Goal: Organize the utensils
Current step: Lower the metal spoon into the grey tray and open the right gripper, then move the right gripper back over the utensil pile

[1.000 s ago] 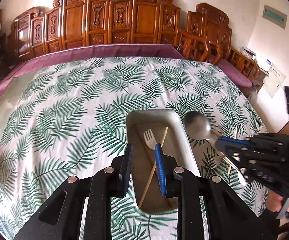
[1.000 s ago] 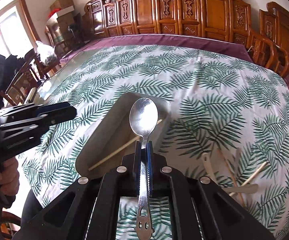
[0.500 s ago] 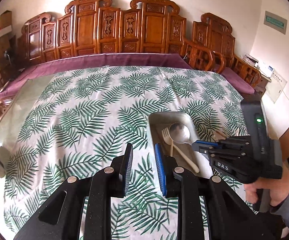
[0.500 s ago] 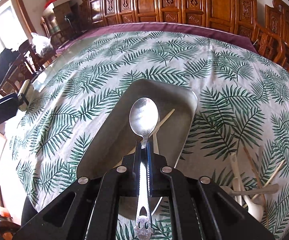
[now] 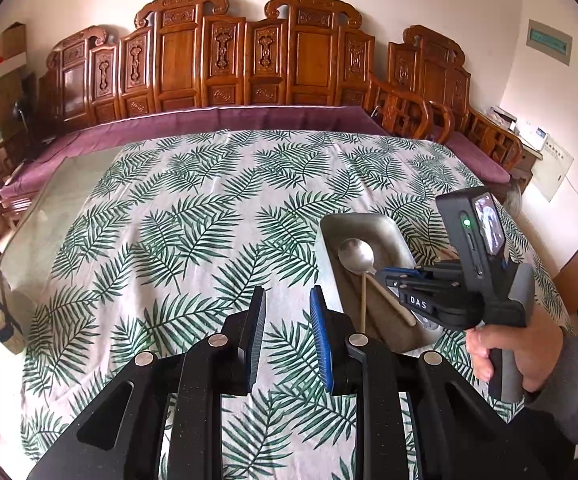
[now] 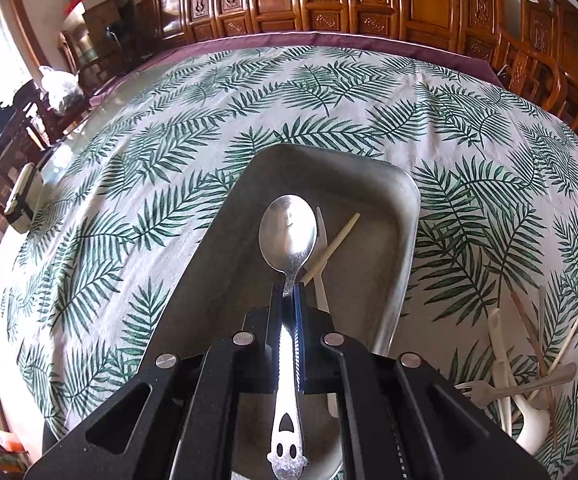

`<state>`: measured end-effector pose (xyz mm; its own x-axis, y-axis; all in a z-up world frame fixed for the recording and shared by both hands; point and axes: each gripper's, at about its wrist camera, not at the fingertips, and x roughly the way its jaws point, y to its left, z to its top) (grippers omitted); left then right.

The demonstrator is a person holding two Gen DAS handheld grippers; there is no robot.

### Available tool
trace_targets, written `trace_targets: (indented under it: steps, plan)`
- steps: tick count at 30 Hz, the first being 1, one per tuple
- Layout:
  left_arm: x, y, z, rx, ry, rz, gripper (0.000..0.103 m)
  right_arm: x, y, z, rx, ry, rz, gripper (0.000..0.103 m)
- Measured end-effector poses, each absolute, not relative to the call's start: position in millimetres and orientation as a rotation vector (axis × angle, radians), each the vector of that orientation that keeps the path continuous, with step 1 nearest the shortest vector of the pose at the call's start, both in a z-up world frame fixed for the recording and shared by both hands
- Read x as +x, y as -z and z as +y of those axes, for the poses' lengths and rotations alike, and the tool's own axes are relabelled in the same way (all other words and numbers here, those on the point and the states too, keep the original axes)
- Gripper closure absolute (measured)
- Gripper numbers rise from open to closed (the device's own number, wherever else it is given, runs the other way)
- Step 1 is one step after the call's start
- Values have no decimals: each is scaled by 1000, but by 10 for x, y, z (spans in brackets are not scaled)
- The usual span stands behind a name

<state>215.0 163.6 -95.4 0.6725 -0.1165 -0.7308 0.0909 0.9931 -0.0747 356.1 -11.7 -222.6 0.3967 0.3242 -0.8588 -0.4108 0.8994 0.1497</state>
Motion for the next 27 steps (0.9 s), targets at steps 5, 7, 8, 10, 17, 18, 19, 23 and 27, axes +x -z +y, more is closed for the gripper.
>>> trace_targets:
  steps: [5, 7, 8, 10, 17, 18, 19, 23, 27]
  plan:
    - [2095, 953, 1681, -30, 127, 822, 82, 3610, 2285, -71, -73, -446, 1086, 96]
    - [2070, 953, 1702, -32, 127, 818, 82, 3613, 2303, -48, -75, -445, 1093, 96]
    - [2064, 953, 1705, -34, 127, 817, 82, 3608, 2302, -36, -77, -447, 1095, 96]
    - [2051, 960, 1710, -37, 125, 816, 82, 3598, 2296, -23, -75, -451, 1099, 95]
    - [2030, 939, 1642, -34, 128, 815, 82, 3464, 2099, -98, -76, -496, 1054, 94]
    - [2020, 927, 1616, -33, 131, 813, 82, 3430, 2060, -145, -82, -495, 1045, 94]
    - [2014, 919, 1590, -32, 132, 812, 82, 3406, 2030, -184, -83, -496, 1039, 94]
    - [1996, 886, 1441, -28, 148, 807, 82, 3234, 1864, -496, -84, -495, 1003, 94]
    - [1990, 876, 1222, -20, 171, 809, 81, 3047, 1733, -902, -87, -478, 980, 94]
